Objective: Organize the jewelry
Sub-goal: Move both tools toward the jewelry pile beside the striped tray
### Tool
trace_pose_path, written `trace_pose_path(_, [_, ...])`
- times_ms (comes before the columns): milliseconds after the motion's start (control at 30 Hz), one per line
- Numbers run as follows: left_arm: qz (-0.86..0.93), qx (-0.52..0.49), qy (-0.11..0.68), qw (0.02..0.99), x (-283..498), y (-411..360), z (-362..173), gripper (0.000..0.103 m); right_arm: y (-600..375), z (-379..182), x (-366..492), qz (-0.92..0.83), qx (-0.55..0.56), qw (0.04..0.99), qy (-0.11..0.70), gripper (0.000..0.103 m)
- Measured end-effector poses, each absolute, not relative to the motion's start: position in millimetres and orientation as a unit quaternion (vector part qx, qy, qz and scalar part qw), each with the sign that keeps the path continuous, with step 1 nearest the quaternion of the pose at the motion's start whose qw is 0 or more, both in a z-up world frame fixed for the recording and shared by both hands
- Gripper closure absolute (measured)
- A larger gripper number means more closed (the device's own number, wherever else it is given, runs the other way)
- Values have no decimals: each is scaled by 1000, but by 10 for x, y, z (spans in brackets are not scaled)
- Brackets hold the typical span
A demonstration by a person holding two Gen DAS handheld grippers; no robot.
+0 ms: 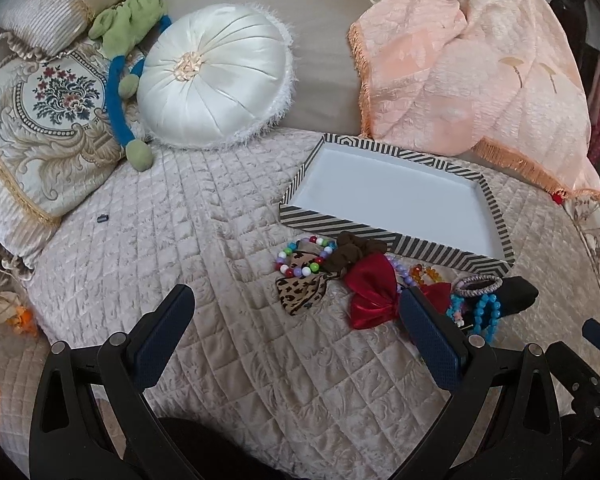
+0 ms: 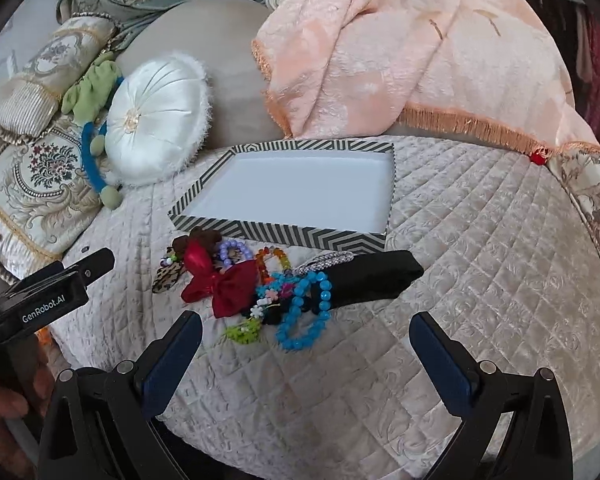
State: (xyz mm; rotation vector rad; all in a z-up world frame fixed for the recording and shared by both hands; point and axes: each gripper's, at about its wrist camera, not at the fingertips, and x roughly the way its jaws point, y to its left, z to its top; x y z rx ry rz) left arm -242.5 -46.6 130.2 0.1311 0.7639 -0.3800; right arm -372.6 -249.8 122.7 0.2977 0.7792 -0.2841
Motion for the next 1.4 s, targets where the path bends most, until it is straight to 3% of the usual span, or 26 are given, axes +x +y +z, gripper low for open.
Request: trace_pose_path(1400, [-180,71,381,904,-2434,-520,1165,1,-2585,1073,-3735,-148,137,898,390,0])
